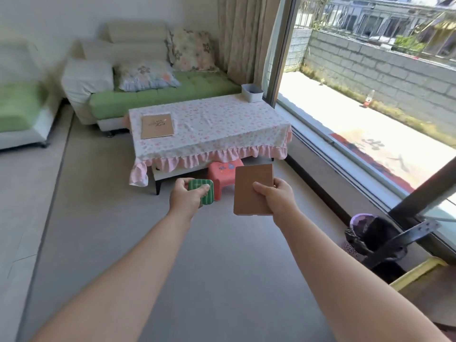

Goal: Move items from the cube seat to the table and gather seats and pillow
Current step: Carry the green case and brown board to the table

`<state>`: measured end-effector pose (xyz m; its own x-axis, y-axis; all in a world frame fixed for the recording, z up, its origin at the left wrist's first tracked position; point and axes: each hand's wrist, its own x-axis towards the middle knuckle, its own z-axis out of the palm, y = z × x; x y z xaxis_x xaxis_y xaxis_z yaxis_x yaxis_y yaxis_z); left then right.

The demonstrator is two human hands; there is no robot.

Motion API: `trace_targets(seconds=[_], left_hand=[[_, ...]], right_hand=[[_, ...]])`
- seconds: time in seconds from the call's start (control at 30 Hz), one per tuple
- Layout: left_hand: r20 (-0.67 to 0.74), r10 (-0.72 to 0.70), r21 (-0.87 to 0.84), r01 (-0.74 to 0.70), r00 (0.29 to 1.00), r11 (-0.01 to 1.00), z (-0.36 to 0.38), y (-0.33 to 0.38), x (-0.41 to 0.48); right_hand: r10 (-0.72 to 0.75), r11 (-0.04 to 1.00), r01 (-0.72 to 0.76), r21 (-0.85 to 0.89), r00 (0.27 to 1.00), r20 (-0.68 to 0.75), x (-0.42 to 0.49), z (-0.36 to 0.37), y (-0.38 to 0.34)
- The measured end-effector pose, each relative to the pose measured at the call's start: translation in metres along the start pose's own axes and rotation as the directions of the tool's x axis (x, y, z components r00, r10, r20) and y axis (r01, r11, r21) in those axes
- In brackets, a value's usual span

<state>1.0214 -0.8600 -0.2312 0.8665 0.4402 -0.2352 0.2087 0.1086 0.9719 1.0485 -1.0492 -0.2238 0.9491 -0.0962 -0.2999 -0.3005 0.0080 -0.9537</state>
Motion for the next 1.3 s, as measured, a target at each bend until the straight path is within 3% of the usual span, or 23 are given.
trace_targets(seconds=[0.3,0.63,0.9,1.3], left_hand=[[-0.037,-0.026,0.032,0.028,0.999,0.999,-0.001,0.014,0.081],[-0.124,-0.034,0.014,0.036,0.992,0.999,0.055,0.051,0.207],[-0.182,-0.035,0.022,0.039,0.983,0.999,0.101,0.081,0.308],[-0.188,-0.058,-0.001,0.059,0.981,0.998,0.099,0.102,0.475]], right_hand=[[0.011,0.999,-0.009,-0.035,0.998,0.069,0.07,0.05,-0.018],[0.002,0.996,0.016,-0.093,0.981,0.192,0.217,0.084,-0.068],[0.007,0.996,0.012,-0.087,0.976,0.22,0.332,0.111,-0.112],[0.024,0.985,0.015,-0.169,0.974,0.227,0.471,0.202,-0.136]])
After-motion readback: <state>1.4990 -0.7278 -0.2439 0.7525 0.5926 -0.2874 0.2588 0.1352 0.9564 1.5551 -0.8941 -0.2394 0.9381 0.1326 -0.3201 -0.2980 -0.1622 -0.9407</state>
